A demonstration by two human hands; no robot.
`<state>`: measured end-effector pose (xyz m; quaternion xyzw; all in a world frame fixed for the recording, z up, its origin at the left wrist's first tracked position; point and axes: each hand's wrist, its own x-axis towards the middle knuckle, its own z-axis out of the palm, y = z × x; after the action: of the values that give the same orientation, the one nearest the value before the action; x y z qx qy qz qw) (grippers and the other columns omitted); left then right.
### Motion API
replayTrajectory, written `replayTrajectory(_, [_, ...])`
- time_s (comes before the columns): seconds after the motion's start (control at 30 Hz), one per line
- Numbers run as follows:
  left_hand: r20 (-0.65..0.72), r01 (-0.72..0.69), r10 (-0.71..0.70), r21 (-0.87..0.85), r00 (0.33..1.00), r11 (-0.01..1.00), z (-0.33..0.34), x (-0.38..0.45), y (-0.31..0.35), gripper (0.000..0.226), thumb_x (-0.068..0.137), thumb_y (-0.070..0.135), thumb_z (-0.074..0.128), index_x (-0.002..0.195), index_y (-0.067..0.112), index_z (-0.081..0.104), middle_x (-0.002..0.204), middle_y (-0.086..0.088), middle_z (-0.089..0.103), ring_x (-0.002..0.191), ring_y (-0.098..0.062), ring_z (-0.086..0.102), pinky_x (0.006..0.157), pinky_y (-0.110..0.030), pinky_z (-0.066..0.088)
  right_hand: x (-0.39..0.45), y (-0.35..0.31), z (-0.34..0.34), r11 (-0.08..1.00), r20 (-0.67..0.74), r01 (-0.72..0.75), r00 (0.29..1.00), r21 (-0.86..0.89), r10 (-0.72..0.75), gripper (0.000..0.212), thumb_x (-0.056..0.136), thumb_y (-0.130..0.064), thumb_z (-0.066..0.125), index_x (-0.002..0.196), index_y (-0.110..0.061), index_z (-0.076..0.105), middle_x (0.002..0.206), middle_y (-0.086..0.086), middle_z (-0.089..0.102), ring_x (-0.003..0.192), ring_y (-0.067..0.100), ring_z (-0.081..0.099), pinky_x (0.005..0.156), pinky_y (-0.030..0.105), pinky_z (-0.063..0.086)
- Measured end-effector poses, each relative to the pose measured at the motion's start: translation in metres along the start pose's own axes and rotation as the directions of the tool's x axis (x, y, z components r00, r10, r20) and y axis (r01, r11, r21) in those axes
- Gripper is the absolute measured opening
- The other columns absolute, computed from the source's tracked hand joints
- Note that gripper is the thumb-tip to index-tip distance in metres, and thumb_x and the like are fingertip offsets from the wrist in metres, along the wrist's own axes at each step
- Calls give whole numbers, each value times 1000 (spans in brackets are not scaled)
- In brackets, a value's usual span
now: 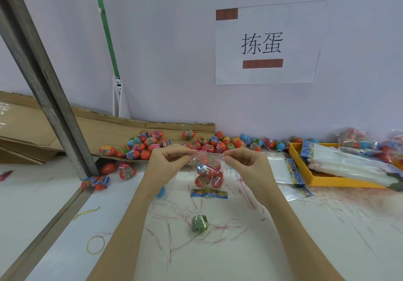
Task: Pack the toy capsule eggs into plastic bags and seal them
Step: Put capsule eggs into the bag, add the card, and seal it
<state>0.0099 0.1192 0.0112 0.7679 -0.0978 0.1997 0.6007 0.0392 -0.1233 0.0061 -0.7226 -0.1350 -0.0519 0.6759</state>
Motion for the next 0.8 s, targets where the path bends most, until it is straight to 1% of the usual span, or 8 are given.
replayTrajectory(0.1, [14, 14, -14, -9, 1000, 1000, 1, -1, 0, 31, 93, -9, 69, 100, 18, 83, 100, 2, 81, 96, -13, 76, 83, -18, 58, -1, 0, 1, 1000, -3, 14, 1000, -13, -14, 14, 92, -10, 75, 102, -19, 79, 93, -6, 79, 90, 10, 74, 80, 19, 59])
replayTrajectory(0.23, [24, 46, -45, -57, 999, 997, -2, -1, -2, 29, 98, -7, 62, 105, 12, 83, 104, -3, 80, 101, -19, 74, 90, -26, 60, -1, -1, 2, 999, -18, 40, 999, -6, -41, 13, 93, -10, 75, 100, -20, 76, 91, -6, 77, 86, 12, 73, 79, 21, 60])
replayTrajectory(0.33, [10, 78, -77, -119, 997, 990, 1, -1, 1, 15, 94, 7, 75, 102, 16, 84, 99, -5, 81, 94, -18, 76, 83, -23, 60, 0, -1, 4, 999, -33, 41, 999, -24, -41, 13, 93, -11, 74, 101, -22, 75, 91, -9, 77, 86, 9, 72, 78, 19, 59])
replayTrajectory(0.43, [3, 75, -75, -97, 997, 992, 7, -1, 4, 14, 85, 18, 85, 98, 22, 85, 96, -3, 81, 91, -19, 77, 78, -21, 60, 0, -1, 3, 999, -48, 41, 998, -30, -43, 14, 94, -11, 74, 103, -22, 74, 91, -10, 76, 86, 8, 72, 78, 18, 59])
replayTrajectory(0.6, [-28, 80, -84, -116, 996, 990, 6, 2, 3, 24, 85, 12, 84, 108, 20, 82, 97, -4, 82, 89, -22, 79, 79, -27, 63, -1, -3, 2, 998, -60, 65, 996, -13, -65, 16, 94, -11, 74, 104, -24, 73, 91, -8, 76, 85, 11, 73, 78, 20, 60])
replayTrajectory(0.63, [-29, 90, -95, -120, 995, 989, 6, 2, 2, 23, 86, 10, 83, 108, 18, 82, 95, -6, 82, 86, -23, 79, 78, -28, 64, -1, -3, 3, 998, -63, 68, 996, -12, -68, 17, 94, -11, 74, 104, -24, 73, 90, -9, 76, 85, 11, 73, 78, 20, 60])
replayTrajectory(0.7, [-33, 99, -103, -103, 994, 990, 7, 3, 1, 20, 88, 6, 81, 105, 16, 82, 92, -7, 82, 81, -22, 78, 74, -25, 63, -1, -4, 4, 997, -68, 74, 995, -7, -74, 17, 92, -12, 76, 104, -23, 73, 90, -9, 76, 84, 12, 73, 78, 22, 61])
replayTrajectory(0.8, [-61, 93, -98, -73, 993, 993, 8, 3, 0, 18, 90, 4, 78, 100, 18, 81, 86, -4, 81, 77, -18, 77, 71, -21, 61, -2, -4, 6, 996, -80, 85, 993, -3, -85, 17, 91, -11, 77, 106, -20, 73, 90, -5, 76, 84, 13, 73, 80, 26, 62])
